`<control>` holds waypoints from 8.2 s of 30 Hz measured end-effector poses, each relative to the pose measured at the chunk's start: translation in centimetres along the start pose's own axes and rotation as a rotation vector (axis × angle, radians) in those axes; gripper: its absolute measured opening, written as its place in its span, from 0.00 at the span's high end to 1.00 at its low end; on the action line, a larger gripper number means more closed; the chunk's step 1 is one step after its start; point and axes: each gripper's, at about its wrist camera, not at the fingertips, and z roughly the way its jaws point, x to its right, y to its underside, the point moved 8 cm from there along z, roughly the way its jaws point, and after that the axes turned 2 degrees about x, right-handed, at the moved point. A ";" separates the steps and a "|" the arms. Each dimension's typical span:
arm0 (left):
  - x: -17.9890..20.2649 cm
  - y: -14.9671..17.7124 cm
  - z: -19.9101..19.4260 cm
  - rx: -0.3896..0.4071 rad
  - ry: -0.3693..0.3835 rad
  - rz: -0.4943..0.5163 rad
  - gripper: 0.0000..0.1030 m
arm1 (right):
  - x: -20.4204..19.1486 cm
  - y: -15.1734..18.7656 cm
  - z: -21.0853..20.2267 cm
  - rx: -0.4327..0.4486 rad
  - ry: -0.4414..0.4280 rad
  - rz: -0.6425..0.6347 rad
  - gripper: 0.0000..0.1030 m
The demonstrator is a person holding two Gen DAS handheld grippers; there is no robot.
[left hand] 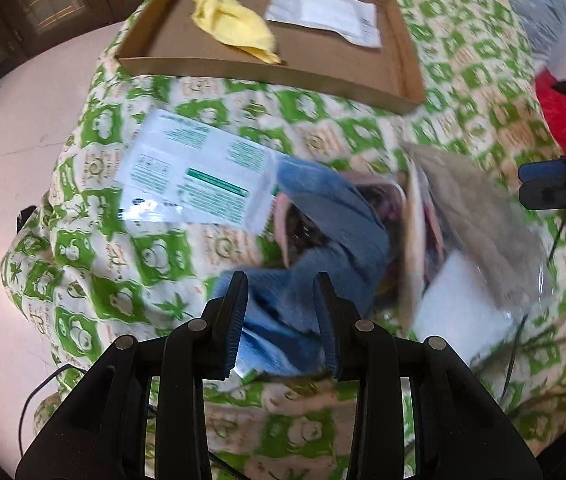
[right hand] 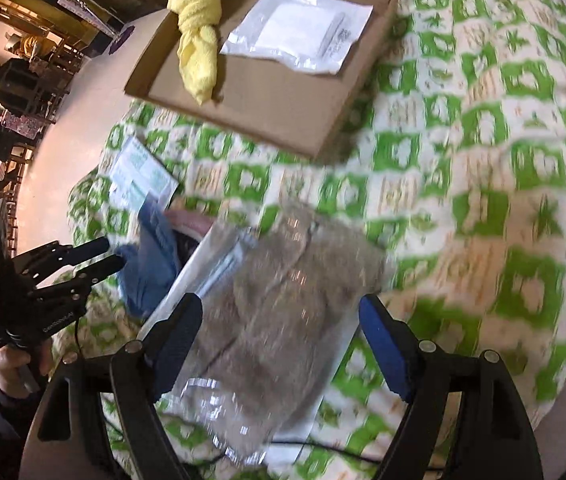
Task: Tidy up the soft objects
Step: 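Grasp the blue towel with the left gripper while the right gripper grasps the clear bag, then lift the blue towel and clear bag and carry both toward the cardboard tray, then lower the clear bag into the tray with the right gripper while the left holds the blue towel, then release the blue towel into the tray with the left gripper while the right opens off the bag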
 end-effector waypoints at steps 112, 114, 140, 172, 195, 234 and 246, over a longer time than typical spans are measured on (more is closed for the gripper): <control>-0.1 -1.8 -5.3 0.085 -0.011 0.020 0.46 | -0.9 -7.0 0.9 -0.183 0.287 -0.121 0.35; -0.3 -2.7 -5.6 0.098 -0.020 0.006 0.46 | -1.1 -7.0 1.0 -0.177 0.280 -0.122 0.35; -1.7 -7.2 -8.2 0.149 -0.037 -0.053 0.46 | -2.7 -7.8 -0.3 -0.130 0.235 -0.140 0.35; -4.1 -14.9 -9.7 0.171 -0.062 -0.082 0.46 | -3.9 -13.6 -5.4 0.010 0.186 -0.127 0.35; -6.1 -24.9 -1.8 0.137 -0.041 -0.131 0.46 | -2.8 -22.0 -1.2 0.056 0.184 -0.105 0.35; -7.8 -21.0 1.3 0.073 -0.230 -0.037 0.41 | -4.6 -19.8 1.6 0.021 0.005 -0.026 0.23; -7.8 -16.2 -0.9 0.111 -0.166 -0.084 0.41 | -2.5 -21.8 4.5 0.104 -0.085 0.160 0.23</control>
